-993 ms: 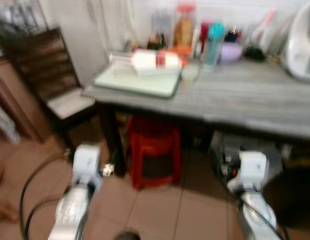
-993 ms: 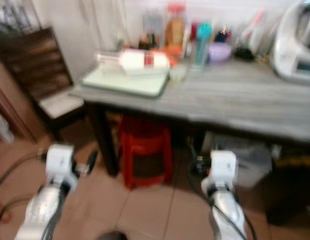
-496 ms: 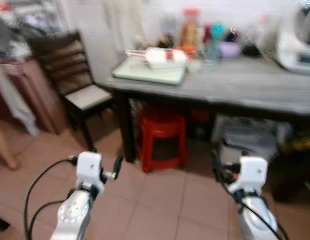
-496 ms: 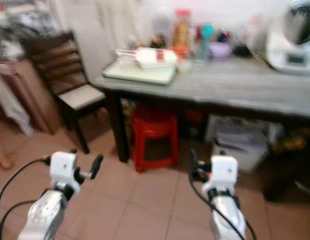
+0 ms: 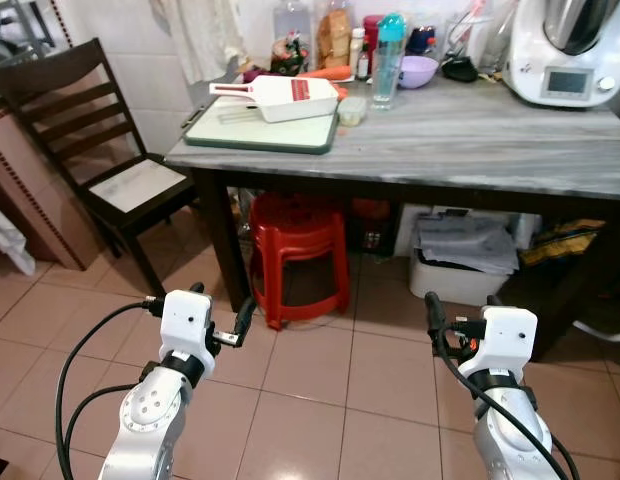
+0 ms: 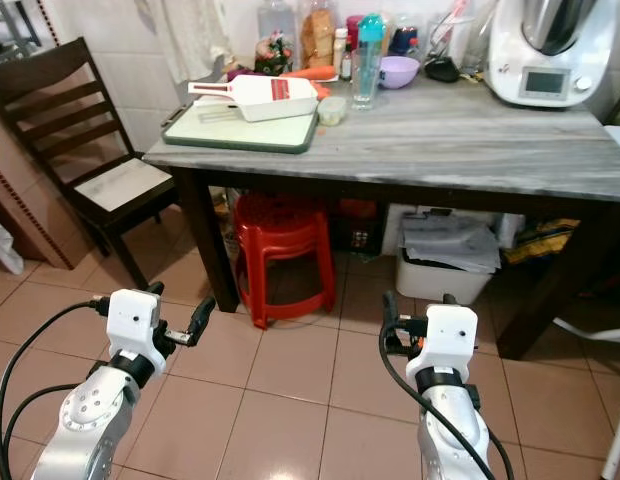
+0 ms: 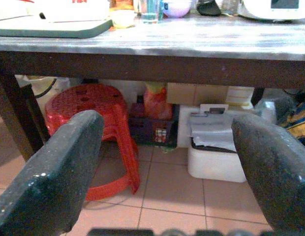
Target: Setting the table
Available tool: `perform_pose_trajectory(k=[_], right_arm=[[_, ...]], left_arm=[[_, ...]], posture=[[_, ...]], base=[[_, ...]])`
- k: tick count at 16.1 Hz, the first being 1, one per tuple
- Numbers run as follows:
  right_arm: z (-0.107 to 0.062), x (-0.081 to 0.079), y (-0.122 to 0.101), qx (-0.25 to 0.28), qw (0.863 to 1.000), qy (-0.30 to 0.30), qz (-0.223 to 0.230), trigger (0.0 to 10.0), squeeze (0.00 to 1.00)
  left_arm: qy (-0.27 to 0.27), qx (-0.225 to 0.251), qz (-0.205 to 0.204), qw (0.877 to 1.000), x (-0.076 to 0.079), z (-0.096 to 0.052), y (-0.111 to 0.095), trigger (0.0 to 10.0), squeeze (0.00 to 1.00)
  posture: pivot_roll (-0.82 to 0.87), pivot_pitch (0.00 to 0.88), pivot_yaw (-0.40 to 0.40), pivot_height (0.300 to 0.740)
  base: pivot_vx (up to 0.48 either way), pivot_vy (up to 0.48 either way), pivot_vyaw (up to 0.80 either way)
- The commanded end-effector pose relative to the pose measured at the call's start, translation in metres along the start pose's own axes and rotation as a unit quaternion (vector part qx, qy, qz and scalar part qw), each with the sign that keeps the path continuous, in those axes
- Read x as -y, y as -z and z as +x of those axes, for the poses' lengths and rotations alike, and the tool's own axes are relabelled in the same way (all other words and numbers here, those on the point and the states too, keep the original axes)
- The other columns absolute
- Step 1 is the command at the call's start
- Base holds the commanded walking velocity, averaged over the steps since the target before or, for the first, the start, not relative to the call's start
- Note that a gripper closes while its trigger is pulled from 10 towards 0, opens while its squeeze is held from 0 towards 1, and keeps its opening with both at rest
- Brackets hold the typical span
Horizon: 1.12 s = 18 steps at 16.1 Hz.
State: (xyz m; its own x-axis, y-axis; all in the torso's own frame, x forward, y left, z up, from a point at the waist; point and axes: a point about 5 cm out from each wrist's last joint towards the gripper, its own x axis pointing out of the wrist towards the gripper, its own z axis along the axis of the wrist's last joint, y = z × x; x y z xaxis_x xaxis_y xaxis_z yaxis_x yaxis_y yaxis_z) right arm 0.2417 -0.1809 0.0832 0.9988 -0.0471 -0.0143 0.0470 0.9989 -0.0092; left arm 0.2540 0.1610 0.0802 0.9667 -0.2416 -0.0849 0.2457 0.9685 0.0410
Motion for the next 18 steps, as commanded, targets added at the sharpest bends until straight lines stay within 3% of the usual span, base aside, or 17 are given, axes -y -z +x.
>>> perform_pose_trajectory(k=[1,7,10,18], right_arm=[[0.0022,-0.0011,-0.0003,0.003,1.000,0.003,0.000,10.0,0.00],[0.0030,-0.0013,0.0006,0.000,1.000,0.001,-0.001,10.0,0.00],[0.0037,-0.0002,0.0003,0.001,1.000,0.001,-0.001,10.0,0.00],[-0.0008,-0.0022,0.0020,-0.001,1.000,-0.002,0.002,10.0,0.00]], left_arm=[[-0.003,0.006,0.004,1.000,-0.0052,0.0003,-0.0046,10.0,0.00],[0.003,0.005,0.003,1.000,-0.0034,0.0000,-0.0040,10.0,0.00],[0.004,0.004,0.001,1.000,-0.0034,-0.0007,-0.0034,10.0,0.00],[0.009,-0.001,0.001,1.000,-0.0015,-0.0018,-0.0025,10.0,0.00]], posture=[[0.06,0.000,0.027,0.740],[0.06,0.000,0.023,0.740],[0.06,0.000,0.023,0.740],[0.05,0.000,0.029,0.740]], base=[[0.000,0.000,0.00],[0.000,0.000,-0.21],[0.000,-0.325,-0.78],[0.000,-0.337,0.00]])
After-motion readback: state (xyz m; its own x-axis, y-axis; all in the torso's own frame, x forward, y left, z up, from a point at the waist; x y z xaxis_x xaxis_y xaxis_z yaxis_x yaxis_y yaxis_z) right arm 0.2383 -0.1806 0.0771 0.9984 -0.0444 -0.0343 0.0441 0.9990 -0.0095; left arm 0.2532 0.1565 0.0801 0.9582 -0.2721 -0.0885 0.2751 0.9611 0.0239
